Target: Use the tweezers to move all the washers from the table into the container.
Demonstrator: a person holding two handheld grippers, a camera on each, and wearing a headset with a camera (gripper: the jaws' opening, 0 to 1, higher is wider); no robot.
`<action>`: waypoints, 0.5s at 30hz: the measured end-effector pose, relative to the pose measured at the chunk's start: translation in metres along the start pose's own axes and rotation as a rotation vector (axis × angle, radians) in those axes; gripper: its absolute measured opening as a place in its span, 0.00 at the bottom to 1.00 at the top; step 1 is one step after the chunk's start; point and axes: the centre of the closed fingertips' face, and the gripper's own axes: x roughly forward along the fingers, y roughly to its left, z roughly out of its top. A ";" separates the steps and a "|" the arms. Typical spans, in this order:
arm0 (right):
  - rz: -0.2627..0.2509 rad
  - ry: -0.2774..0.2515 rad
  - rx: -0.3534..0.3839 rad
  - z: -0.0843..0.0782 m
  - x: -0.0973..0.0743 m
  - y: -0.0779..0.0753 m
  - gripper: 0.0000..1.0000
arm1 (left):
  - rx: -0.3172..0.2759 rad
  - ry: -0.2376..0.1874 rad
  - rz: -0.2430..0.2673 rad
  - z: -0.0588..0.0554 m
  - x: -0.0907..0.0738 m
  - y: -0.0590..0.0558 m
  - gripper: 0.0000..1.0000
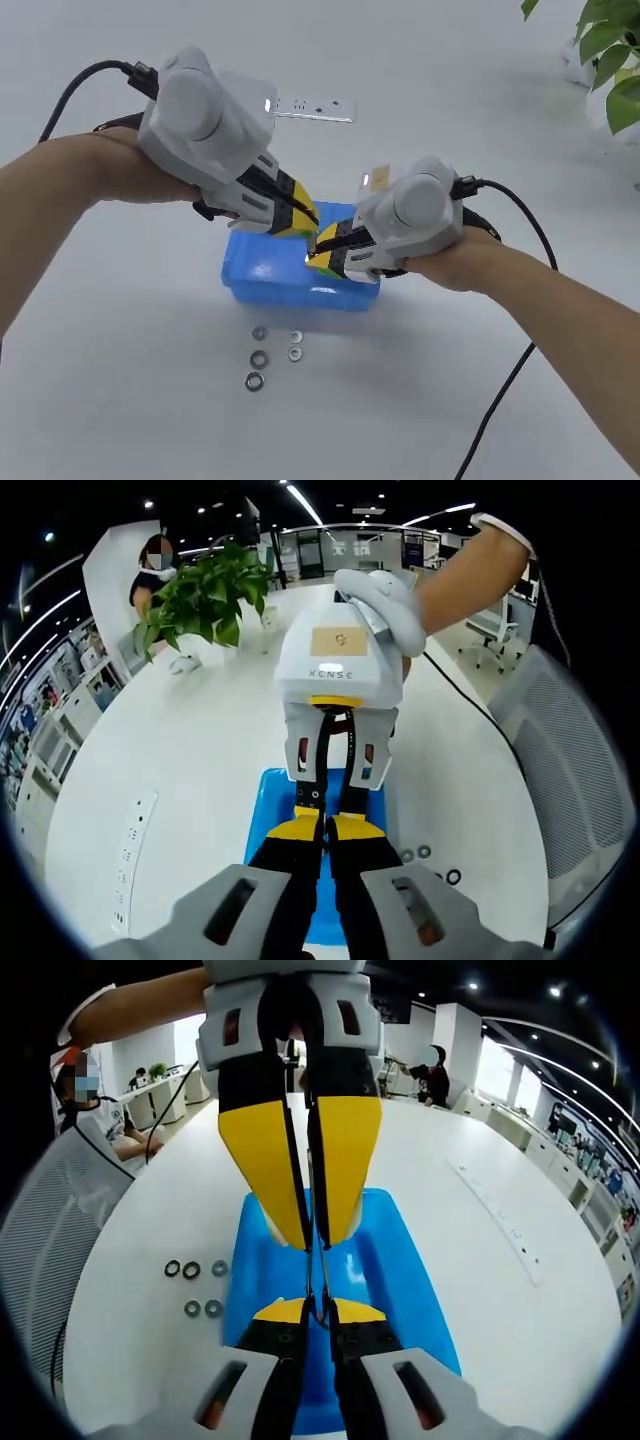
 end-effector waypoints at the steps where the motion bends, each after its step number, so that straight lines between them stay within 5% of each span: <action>1: 0.000 0.001 0.002 -0.001 0.000 0.000 0.09 | -0.001 0.000 -0.001 0.000 0.001 0.000 0.06; 15: 0.003 0.001 0.014 -0.005 0.002 0.003 0.10 | -0.013 -0.006 -0.010 -0.003 0.004 -0.003 0.06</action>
